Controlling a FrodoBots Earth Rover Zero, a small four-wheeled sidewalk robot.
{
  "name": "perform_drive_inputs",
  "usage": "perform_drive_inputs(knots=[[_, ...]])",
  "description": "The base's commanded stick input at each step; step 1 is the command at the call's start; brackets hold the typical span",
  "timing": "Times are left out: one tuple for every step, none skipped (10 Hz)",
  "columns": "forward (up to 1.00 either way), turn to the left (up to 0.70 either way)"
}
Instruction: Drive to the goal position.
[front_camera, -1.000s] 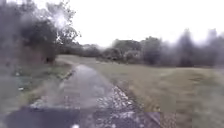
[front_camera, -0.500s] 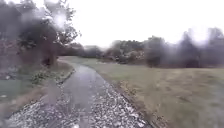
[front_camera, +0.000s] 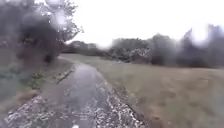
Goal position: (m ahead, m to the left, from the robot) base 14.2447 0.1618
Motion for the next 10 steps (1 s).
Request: perform_drive_inputs(knots=[[1.00,0.00],[1.00,0.00],[1.00,0.00],[1.00,0.00],[1.00,0.00],[1.00,0.00],[1.00,0.00],[1.00,0.00],[1.00,0.00],[1.00,0.00]])
